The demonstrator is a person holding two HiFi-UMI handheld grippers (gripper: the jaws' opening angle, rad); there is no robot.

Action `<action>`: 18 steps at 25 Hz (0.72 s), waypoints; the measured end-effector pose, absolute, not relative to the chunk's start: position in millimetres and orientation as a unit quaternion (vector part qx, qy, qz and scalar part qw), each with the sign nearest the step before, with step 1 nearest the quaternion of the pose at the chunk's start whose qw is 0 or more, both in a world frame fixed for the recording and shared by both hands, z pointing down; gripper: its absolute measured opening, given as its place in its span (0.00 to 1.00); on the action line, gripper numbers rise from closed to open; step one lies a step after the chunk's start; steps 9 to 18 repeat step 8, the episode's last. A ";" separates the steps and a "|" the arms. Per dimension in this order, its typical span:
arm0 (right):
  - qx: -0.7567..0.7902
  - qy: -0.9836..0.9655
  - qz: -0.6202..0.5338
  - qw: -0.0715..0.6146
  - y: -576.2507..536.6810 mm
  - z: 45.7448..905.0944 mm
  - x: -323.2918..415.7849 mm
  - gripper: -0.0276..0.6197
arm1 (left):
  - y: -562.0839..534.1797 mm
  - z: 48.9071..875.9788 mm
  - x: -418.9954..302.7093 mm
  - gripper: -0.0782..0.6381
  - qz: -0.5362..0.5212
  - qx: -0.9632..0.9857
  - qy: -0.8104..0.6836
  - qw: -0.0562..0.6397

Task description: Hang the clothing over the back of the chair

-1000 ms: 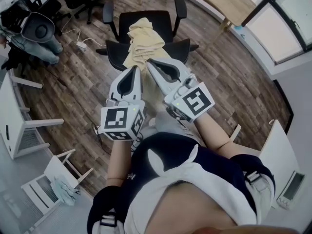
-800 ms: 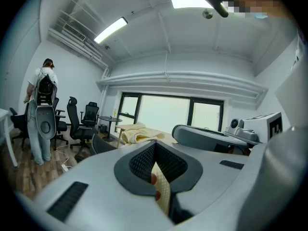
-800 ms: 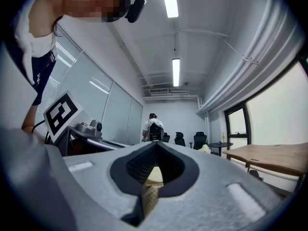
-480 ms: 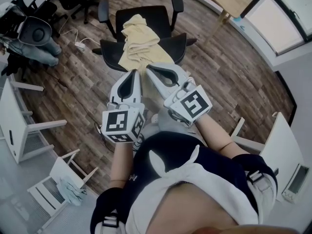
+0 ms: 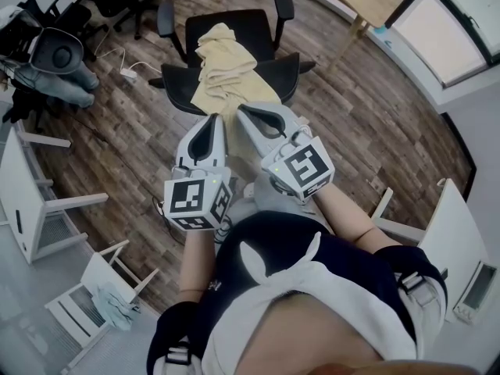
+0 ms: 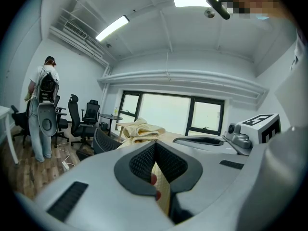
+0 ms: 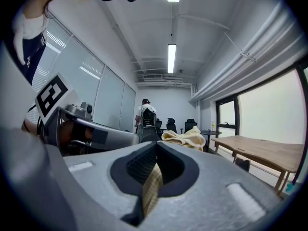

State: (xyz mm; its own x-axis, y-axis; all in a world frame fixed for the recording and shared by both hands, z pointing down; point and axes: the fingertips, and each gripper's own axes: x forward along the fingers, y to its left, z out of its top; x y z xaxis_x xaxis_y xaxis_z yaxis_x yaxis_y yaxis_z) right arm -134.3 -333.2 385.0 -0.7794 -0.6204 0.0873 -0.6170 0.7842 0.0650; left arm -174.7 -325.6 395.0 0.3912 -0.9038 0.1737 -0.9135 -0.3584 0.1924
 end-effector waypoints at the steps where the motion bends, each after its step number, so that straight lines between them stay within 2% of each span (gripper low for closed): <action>1: 0.329 -0.943 -0.017 0.054 -333.1 386.2 -134.3 0.04 | -325.2 394.7 -175.5 0.12 0.019 0.824 -0.552 0.129; 18: 0.333 -0.941 -0.016 0.063 -336.8 390.3 -135.1 0.04 | -328.1 395.5 -175.5 0.12 0.022 0.826 -0.550 0.124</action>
